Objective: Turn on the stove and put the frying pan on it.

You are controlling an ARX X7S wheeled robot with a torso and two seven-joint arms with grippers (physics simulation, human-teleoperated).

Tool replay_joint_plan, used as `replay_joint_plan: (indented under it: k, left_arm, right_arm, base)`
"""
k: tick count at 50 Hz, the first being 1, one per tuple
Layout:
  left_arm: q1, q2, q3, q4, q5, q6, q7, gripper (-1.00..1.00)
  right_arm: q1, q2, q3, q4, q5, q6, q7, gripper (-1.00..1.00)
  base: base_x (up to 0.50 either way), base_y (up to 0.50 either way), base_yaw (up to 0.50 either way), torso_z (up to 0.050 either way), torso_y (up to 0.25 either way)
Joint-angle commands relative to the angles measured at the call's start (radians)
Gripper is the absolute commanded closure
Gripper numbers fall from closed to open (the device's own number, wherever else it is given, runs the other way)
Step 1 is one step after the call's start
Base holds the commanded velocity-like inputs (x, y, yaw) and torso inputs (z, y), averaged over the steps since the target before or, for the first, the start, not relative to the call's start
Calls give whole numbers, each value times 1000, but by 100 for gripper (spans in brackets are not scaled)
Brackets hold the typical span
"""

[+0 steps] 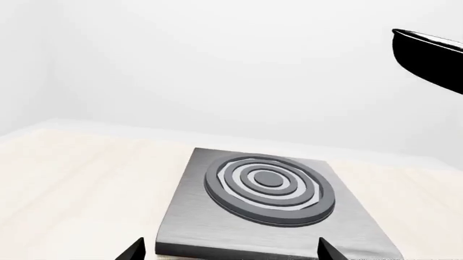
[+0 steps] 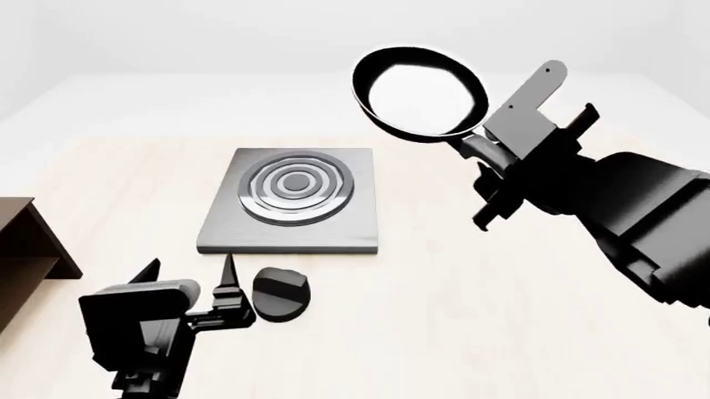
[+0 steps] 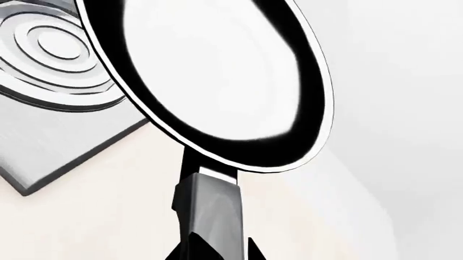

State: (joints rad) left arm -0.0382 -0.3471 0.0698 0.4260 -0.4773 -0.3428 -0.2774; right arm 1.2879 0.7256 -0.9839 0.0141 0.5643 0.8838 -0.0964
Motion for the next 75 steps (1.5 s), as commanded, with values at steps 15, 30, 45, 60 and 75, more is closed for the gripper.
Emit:
replay_joint_plan:
  k: [15, 30, 45, 60, 75]
  left_arm:
    - [6, -4, 5, 3, -4, 9, -7, -100]
    - [11, -8, 0, 10, -23, 31, 8, -100]
    - [18, -11, -5, 14, -52, 45, 28, -100]
    - [33, -9, -15, 12, -74, 72, 40, -100]
    - [50, -7, -10, 13, -60, 117, 55, -100]
  right_arm:
    - [57, -207, 54, 197, -111, -96, 71, 100]
    - [68, -318, 27, 284, -137, -121, 88, 100]
    - [75, -424, 3, 377, -165, -175, 95, 100]
    - [82, -526, 2, 492, -182, -239, 115, 100]
    - [67, -616, -13, 577, -207, -302, 150, 100]
  base:
    - [0, 0, 0, 1, 2]
    - [0, 0, 0, 0, 1]
    - [0, 0, 0, 1, 2]
    - [0, 0, 0, 1, 1]
    - [0, 0, 0, 0, -81]
